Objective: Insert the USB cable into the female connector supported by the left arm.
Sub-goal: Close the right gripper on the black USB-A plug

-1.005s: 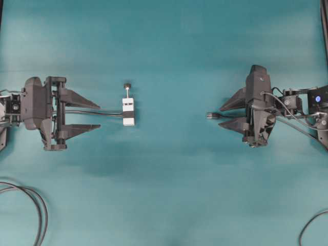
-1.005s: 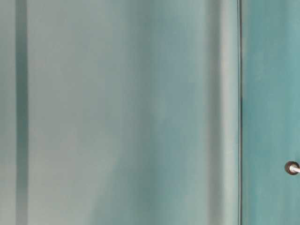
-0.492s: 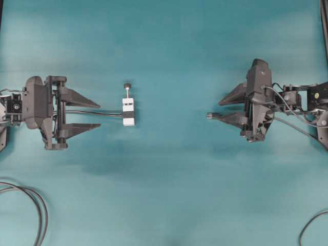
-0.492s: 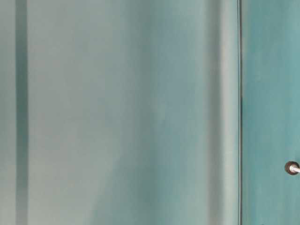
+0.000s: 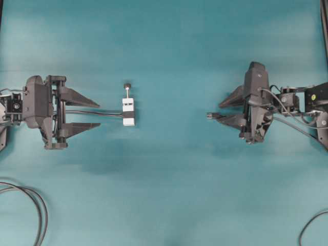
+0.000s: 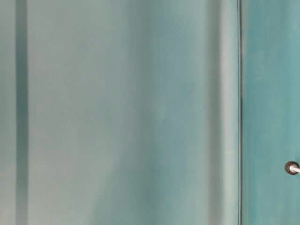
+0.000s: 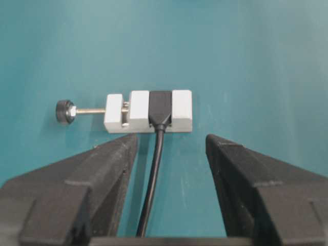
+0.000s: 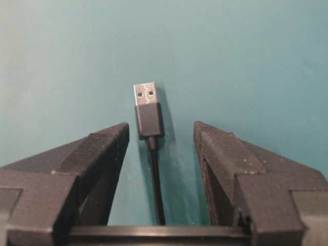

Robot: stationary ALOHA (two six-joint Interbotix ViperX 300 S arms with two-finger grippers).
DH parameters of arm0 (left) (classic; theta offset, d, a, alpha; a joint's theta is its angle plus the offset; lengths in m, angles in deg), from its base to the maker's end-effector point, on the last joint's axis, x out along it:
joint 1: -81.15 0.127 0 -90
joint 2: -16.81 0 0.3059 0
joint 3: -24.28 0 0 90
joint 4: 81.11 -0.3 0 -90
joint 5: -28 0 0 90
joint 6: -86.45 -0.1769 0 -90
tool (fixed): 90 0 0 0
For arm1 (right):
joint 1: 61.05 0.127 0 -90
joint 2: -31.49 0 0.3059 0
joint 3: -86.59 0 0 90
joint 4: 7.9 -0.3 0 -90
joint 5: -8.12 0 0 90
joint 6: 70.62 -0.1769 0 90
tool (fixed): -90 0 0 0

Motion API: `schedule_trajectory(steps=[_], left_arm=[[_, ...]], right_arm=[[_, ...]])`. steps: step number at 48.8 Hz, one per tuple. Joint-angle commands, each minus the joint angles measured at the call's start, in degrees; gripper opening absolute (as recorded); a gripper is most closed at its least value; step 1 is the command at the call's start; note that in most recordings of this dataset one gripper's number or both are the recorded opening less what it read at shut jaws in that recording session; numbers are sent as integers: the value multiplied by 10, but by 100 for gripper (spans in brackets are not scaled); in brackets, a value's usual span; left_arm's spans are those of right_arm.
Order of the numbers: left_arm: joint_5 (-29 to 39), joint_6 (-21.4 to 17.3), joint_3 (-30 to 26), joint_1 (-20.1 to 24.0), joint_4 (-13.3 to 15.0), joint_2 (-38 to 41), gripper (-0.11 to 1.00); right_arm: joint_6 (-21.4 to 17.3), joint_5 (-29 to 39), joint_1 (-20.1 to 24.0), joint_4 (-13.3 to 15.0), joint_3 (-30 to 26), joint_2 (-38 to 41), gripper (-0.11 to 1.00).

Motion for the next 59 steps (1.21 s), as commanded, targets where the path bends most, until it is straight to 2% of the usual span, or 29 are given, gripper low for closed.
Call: schedule_trajectory(steps=[1,12,20,25,55,59], left_arm=[[5,4,-1,6,1,-2,64],[7,4,0,7,2,6,64],[8,4,1,7,2,6,64],[8,4,1,7,1,6,64],[5,4,-7,10,1,22,64],[4,4,-12,7,1,32,64]], right_arm=[[1,-6,7,2,-12,4,56],[1,-6,21,2,-18,24,53],[0,-4,32,2,-7,24,36],[-4,-4,35,2,-2,24,30],[1,11,54,3,-4,24,29],[2,11,54,10,-4,24,27]])
